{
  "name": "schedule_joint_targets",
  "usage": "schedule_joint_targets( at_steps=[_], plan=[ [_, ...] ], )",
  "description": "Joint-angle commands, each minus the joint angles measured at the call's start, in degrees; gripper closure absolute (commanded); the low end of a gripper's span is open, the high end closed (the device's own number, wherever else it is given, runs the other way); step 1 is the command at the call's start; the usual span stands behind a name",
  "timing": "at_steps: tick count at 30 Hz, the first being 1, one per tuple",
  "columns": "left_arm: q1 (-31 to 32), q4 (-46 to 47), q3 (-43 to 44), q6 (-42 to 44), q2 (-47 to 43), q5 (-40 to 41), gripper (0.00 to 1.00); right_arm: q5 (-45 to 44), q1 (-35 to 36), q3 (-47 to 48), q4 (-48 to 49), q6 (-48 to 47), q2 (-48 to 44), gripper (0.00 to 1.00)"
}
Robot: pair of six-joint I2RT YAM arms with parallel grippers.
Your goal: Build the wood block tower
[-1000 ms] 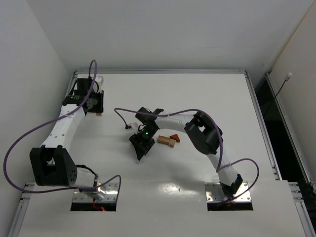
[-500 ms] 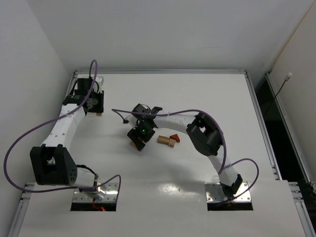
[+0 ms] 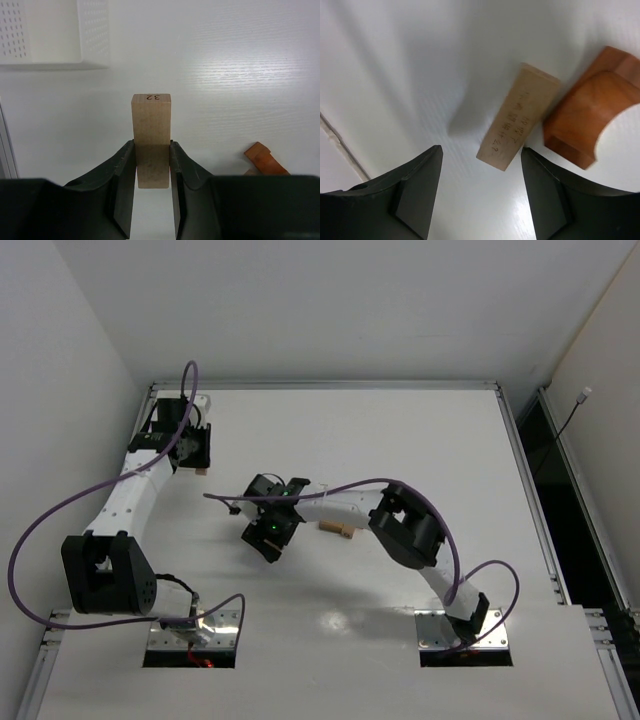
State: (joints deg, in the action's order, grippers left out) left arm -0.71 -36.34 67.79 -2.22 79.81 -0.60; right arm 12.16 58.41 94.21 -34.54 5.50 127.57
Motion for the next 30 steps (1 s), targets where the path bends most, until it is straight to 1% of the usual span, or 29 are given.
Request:
schedule_joint_targets(
  at_steps=[1, 3, 7, 8, 9, 12, 13, 14, 15, 17, 18, 19, 20, 21, 23, 24, 25, 26, 27, 29, 30],
  plan=[
    [-0.43, 1.8, 1.64, -0.15, -0.18, 0.07, 1.0, -5.82, 1.44, 2.03, 2.99, 2.15, 0.75, 0.39],
    [-0.43, 1.8, 1.64, -0.15, -0.18, 0.07, 1.0, -10.11, 1.44, 1.41, 3.51, 3.29, 1.27, 0.4],
    [-0.43, 1.8, 1.64, -0.15, -0.18, 0.69, 1.0, -17.07, 1.44, 0.71, 5.89, 3.82, 1.89, 0.48],
    [-0.43, 1.8, 1.64, -0.15, -0.18, 1.21, 1.0, -18.39, 1.44, -0.08, 6.5, 3.82, 2.5, 0.53],
    [-0.43, 1.8, 1.64, -0.15, -0.18, 1.22, 1.0, -20.49, 1.44, -0.78, 7.03, 3.82, 3.12, 0.56],
    [-0.43, 2.32, 1.64, -0.15, -0.18, 1.83, 1.0, -22.7, 1.44, -0.79, 7.04, 3.12, 4.52, 0.82],
    [-0.43, 2.32, 1.64, -0.15, 0.34, 1.83, 1.0, -22.71, 1.44, -0.79, 6.25, 2.59, 4.53, 0.97],
    [-0.43, 2.93, 1.64, -0.15, 0.35, 1.83, 1.0, -22.71, 1.44, -0.79, 6.24, 2.59, 4.53, 1.0],
    [-0.43, 2.94, 1.64, -0.15, 0.35, 2.35, 1.0, -22.19, 1.44, -1.57, 5.55, 2.59, 4.53, 1.0],
    [-0.43, 3.46, 1.64, -0.76, 0.35, 2.36, 1.0, -20.78, 0.92, -4.29, 6.07, 2.07, 1.21, 1.0],
    [-0.43, 3.47, 1.64, -0.77, 0.35, 2.36, 1.0, -18.69, 0.91, -5.35, 6.85, 2.06, -0.81, 1.0],
    [-0.43, 3.47, 1.64, -1.47, 0.35, 2.36, 1.0, -17.45, 0.91, -8.23, 7.64, 1.54, -3.27, 1.0],
    [-0.43, 4.08, 1.64, -1.47, 0.35, 1.49, 1.0, -15.78, 0.91, -9.91, 9.65, 0.49, -6.16, 1.0],
    [-0.43, 4.08, 1.64, -2.17, 0.35, 0.35, 1.0, -13.07, 0.91, -13.76, 10.98, 0.48, -12.98, 1.0],
    [-0.43, 4.08, 2.17, -2.18, 0.35, -0.19, 1.0, -9.02, 0.39, -17.56, 14.74, -1.18, -20.39, 1.0],
    [-0.43, 4.08, 2.17, -2.7, 0.35, -0.19, 1.0, -9.0, -0.31, -19.31, 15.81, -1.71, -24.0, 1.0],
    [0.26, 4.08, 2.69, -2.7, 0.35, -1.84, 1.0, -9.0, -0.84, -22.12, 16.61, -2.33, -30.21, 1.0],
    [0.27, 4.08, 2.7, -2.7, 0.95, -2.73, 1.0, -9.52, -1.54, -22.84, 16.62, -3.03, -32.53, 1.0],
    [2.01, 4.08, 3.22, -2.7, 1.57, -3.43, 1.0, -12.4, -2.5, -23.37, 16.62, -3.04, -34.39, 1.0],
    [3.78, 3.21, 5.32, -3.31, 3.67, -6.06, 1.0, -16.79, -7.15, -23.37, 15.22, -3.04, -36.77, 1.0],
    [5.61, 3.2, 6.03, -3.32, 6.3, -6.86, 1.0, -19.08, -8.91, -23.37, 14.51, -3.04, -37.39, 1.0]
  ],
)
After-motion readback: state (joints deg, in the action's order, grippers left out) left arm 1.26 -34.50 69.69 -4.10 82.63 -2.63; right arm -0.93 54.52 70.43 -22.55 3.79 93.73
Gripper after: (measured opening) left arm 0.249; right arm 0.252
